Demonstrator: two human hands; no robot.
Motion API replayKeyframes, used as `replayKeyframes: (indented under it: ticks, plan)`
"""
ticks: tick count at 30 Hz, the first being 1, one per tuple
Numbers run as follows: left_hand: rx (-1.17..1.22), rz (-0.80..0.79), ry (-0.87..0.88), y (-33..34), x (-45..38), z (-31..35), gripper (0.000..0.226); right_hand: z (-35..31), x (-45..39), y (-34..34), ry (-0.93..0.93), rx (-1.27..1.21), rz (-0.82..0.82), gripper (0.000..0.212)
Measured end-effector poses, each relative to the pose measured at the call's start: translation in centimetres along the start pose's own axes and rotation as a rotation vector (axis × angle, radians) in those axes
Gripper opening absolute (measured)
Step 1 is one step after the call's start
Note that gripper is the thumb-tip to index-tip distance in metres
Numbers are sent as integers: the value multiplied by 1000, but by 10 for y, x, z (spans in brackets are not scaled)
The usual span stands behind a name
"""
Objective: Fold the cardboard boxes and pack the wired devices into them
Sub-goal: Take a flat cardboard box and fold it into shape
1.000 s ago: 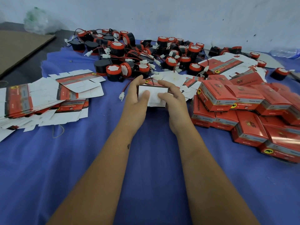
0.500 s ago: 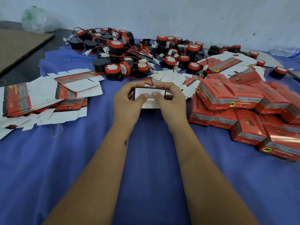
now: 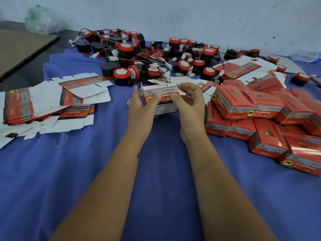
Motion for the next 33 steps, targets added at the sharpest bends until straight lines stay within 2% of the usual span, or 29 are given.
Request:
replayKeyframes:
  ticks: [2,4,6,8,10,12,14,18,20,22,25,27,30,33]
  plan:
    - [21,15,-55,-1,0,-2,75,0,0,1,13,-6,9,25]
    - [52,15,-84,-1,0,-3,76,0,1,2,25,-51,37,18]
    - [94,-7,-111,-2,1,-1,71,-1,1,2,62,-136,94,12]
    - [130,-19,-117,-5,3,5,60,0,-2,-4,104,-184,181,15]
    - [176,-3,-73,-8,4,9,44,-1,-5,-9,115,-208,230,18]
    - [234,54,-23,-11,5,11,37,-2,-5,-10,109,-172,253,18]
    - [307,180,7,-19,5,11,41,-1,-2,-8,98,-80,268,16]
    - [394,404,-6,-32,1,10,75,7,-4,-1,64,238,188,18]
    - [378,413,-15,-32,-4,10,64,12,-10,6,8,516,75,19]
    - [419,348,-54,-27,-8,7,51,17,-19,15,-63,780,-29,26]
    - [589,258,-174,-17,-12,2,52,22,-34,30,-85,1038,-170,36]
    - [617,222,-219,-13,-16,0,51,29,-45,36,-39,1176,-258,41]
    - [532,345,-179,-18,-19,-1,52,38,-56,40,51,1338,-350,37]
    - [507,468,-146,-26,-22,-2,56,32,-55,44,-54,1304,-308,22]
Point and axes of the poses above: each hand's wrist, its own x-axis away from the middle knuckle, its own y-axis out of the palm, z = x × y, the point moved 3 cm from there along -x, towards the middle knuckle, and after that the axes turned 1 degree about -y, right-handed, at the moved point
